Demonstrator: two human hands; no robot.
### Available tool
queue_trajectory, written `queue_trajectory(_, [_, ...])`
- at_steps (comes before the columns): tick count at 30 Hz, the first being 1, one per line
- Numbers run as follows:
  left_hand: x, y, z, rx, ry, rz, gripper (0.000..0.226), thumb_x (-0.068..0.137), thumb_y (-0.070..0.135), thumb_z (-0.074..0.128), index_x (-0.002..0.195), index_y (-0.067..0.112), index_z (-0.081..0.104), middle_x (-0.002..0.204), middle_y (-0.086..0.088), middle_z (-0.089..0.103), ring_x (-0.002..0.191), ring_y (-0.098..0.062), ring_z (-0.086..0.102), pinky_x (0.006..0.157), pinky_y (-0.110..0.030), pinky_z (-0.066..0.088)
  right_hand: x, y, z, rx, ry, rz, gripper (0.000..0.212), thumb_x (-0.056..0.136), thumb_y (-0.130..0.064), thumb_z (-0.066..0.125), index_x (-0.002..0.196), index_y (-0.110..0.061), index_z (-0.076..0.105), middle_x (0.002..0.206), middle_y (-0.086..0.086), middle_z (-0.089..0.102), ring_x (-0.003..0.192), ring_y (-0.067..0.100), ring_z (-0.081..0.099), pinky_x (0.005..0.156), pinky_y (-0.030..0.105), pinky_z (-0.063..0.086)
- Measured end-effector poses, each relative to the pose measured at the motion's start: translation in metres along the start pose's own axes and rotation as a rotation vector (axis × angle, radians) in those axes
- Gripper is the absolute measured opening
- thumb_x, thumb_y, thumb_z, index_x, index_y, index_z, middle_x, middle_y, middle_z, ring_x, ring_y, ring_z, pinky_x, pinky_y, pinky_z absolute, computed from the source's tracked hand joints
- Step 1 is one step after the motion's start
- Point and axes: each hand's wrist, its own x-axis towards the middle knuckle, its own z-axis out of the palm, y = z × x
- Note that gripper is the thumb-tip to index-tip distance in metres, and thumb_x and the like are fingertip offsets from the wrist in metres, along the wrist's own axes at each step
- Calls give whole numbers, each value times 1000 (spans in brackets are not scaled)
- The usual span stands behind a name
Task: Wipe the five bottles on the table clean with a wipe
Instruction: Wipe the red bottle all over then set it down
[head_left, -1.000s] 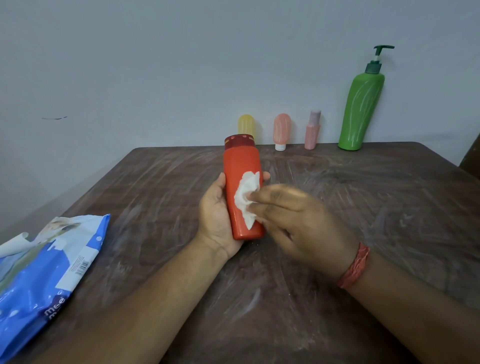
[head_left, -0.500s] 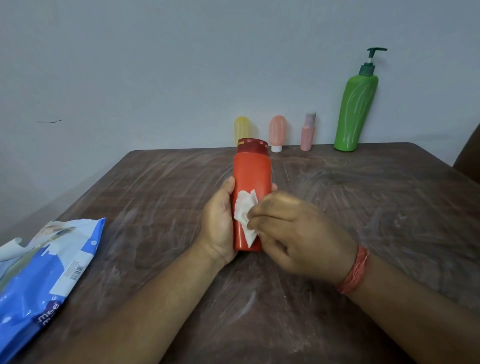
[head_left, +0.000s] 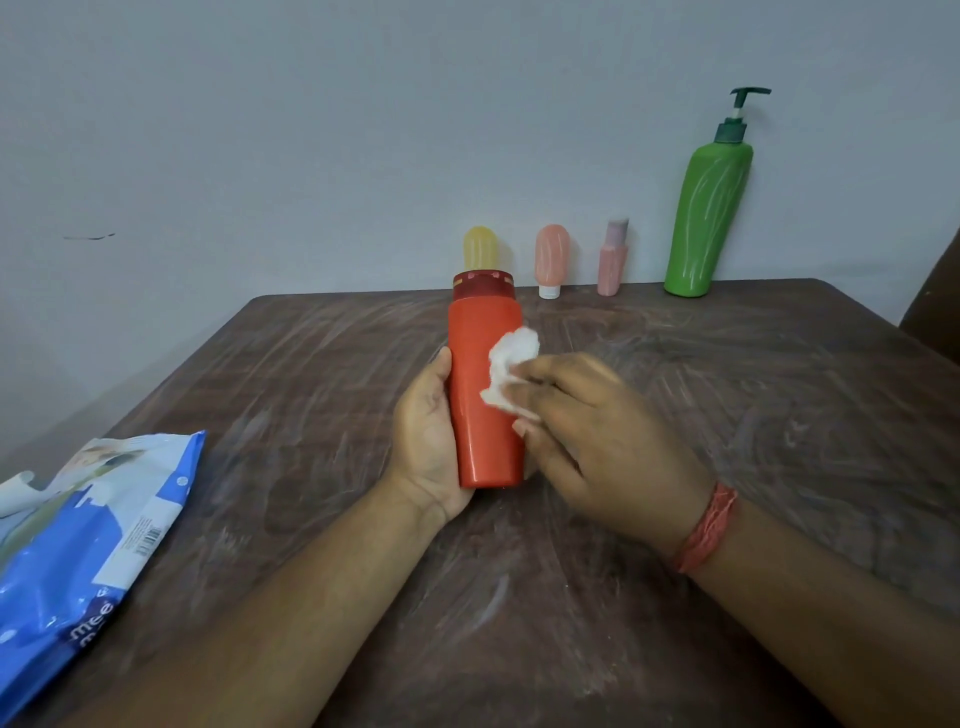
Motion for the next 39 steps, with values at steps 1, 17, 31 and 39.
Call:
queue_trajectory(1, [1,1,-1,-19,-5,-3,62,102,49,35,122,2,71,119,-18,71,99,-27,72,80,-38,61,-2,-1,1,23,-12,-53,29,99,-24,51,115,-8,69,121,4,62,110,17,55,98,30,46])
queue_trajectory(17, [0,13,4,-164,24,51,61,103,47,31,132,2,62,113,-17,71,88,-30,69,90,-42,56,0,2,4,55,5,-182,18,93,-6,64,107,-8,74,113,3,68,99,21,62,85,34,53])
queue_trajectory(31, [4,16,8,-230,91,-8,66,102,49,33,129,-4,60,103,-16,70,88,-30,68,85,-42,58,5,-10,5,-20,-49,-286,29,93,-1,50,115,-3,69,115,8,67,103,26,62,99,31,49])
queue_trajectory(39, [-2,11,8,-172,35,1,65,103,49,32,113,3,77,116,-15,72,89,-27,73,71,-39,61,1,-13,13,372,136,211,26,93,0,62,116,-11,68,117,-7,60,107,3,58,93,11,44])
